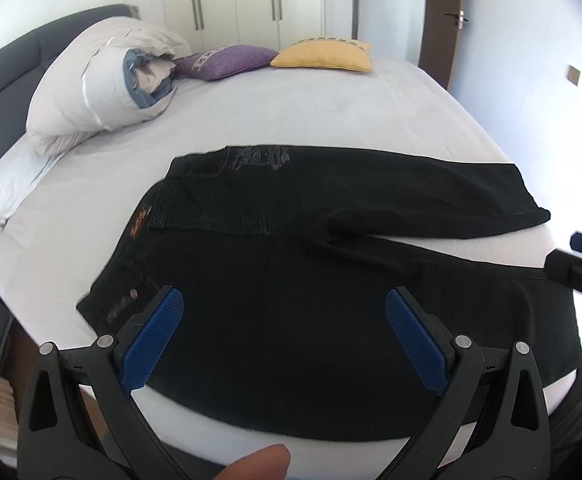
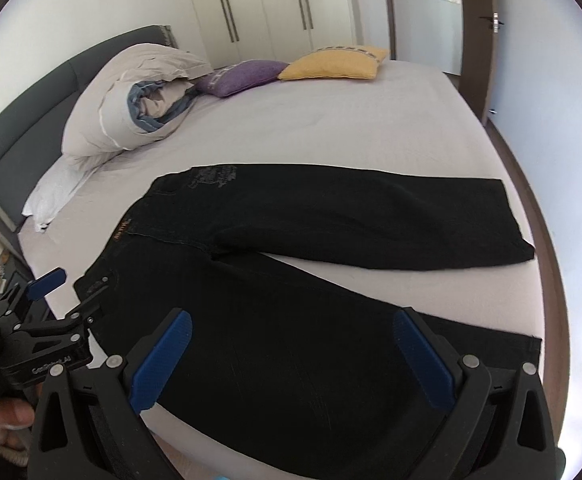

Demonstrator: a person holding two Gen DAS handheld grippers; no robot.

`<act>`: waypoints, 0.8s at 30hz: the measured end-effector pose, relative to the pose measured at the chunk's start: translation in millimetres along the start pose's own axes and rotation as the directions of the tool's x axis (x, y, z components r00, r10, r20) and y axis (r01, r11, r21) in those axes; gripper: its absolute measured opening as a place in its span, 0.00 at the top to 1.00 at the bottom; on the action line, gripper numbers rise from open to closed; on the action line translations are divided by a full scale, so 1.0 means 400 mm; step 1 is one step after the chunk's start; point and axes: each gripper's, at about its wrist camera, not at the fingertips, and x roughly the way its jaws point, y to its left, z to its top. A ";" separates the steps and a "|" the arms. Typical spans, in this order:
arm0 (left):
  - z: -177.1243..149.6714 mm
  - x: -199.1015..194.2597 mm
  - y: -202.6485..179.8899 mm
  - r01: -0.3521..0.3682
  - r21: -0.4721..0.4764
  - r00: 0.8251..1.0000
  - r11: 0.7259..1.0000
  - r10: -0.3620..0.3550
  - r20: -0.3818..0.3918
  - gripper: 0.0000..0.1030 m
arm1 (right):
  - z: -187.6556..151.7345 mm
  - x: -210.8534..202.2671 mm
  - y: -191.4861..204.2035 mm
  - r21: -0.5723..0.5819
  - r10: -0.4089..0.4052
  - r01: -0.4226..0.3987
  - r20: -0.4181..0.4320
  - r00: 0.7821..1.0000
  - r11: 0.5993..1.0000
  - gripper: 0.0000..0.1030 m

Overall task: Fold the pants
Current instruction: 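Grasp the jeans waistband with the left gripper while the right gripper grasps the waistband too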

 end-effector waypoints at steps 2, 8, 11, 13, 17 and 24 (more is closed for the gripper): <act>0.053 0.035 0.036 0.041 0.013 0.999 0.999 -0.041 -0.004 0.00 | 0.044 0.018 -0.017 -0.032 0.060 -0.060 0.009 0.998 0.998 0.00; 0.243 0.184 0.162 0.144 -0.044 0.990 0.989 -0.144 0.005 0.00 | 0.202 0.120 -0.056 -0.158 0.203 -0.196 0.028 0.979 0.968 0.00; 0.340 0.299 0.214 0.184 -0.098 0.978 0.978 -0.192 -0.082 0.00 | 0.277 0.204 -0.066 -0.230 0.249 -0.243 -0.002 0.968 0.942 0.00; 0.404 0.391 0.249 0.222 -0.143 0.961 0.964 -0.241 -0.132 0.00 | 0.324 0.268 -0.077 -0.256 0.287 -0.286 -0.034 0.957 0.923 0.00; 0.520 0.540 0.275 0.227 -0.065 0.962 0.972 -0.234 -0.141 0.00 | 0.398 0.390 -0.110 -0.281 0.340 -0.357 -0.108 0.934 0.891 0.06; 0.588 0.795 0.249 0.167 0.204 0.947 0.965 -0.099 -0.306 0.00 | 0.479 0.563 -0.167 -0.311 0.360 -0.402 -0.184 0.915 0.861 0.09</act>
